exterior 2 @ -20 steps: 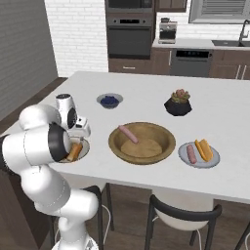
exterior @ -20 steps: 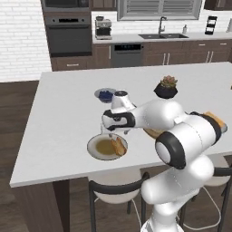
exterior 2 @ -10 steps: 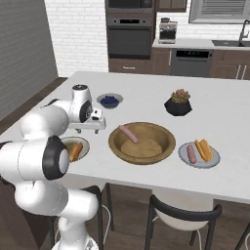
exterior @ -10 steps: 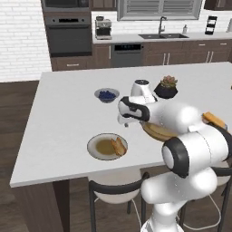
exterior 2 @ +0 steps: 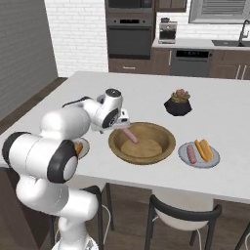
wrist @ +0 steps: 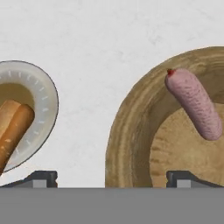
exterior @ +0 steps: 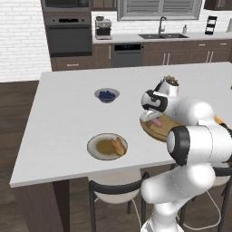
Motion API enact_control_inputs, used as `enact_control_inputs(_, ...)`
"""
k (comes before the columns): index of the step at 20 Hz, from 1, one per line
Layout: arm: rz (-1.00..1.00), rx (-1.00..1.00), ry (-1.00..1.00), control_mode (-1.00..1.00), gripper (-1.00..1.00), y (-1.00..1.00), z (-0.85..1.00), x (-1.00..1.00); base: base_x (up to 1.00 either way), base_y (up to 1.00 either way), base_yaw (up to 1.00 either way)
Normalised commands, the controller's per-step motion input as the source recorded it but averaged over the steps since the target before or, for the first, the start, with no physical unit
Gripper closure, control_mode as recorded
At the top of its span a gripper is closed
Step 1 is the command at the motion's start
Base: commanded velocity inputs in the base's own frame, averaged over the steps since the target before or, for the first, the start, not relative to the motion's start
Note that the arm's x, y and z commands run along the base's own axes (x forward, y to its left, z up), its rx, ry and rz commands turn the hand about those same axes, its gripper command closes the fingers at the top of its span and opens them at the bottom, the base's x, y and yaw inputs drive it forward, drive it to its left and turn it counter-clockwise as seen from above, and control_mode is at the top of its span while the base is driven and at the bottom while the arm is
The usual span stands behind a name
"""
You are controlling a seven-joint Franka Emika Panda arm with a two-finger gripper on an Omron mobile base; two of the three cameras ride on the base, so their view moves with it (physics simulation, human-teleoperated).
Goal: Place one bun and one sausage from the bowl on each plate.
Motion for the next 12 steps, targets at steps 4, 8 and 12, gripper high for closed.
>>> enact_control_inputs(4, 0.30, 0.00, -0.04, -1.00, -1.00, -0.46, 0.00, 0.42, 0.00, 0.00, 0.00)
enact_control_inputs(8, 0.18, 0.00, 0.00, -1.00, -1.00, -0.17, 0.00, 0.38, 0.00, 0.00, 0.00)
enact_control_inputs(12, 0.09, -0.03, 0.00, -1.00, -1.00, -0.02, -0.08, 0.25, 0.00, 0.00, 0.00)
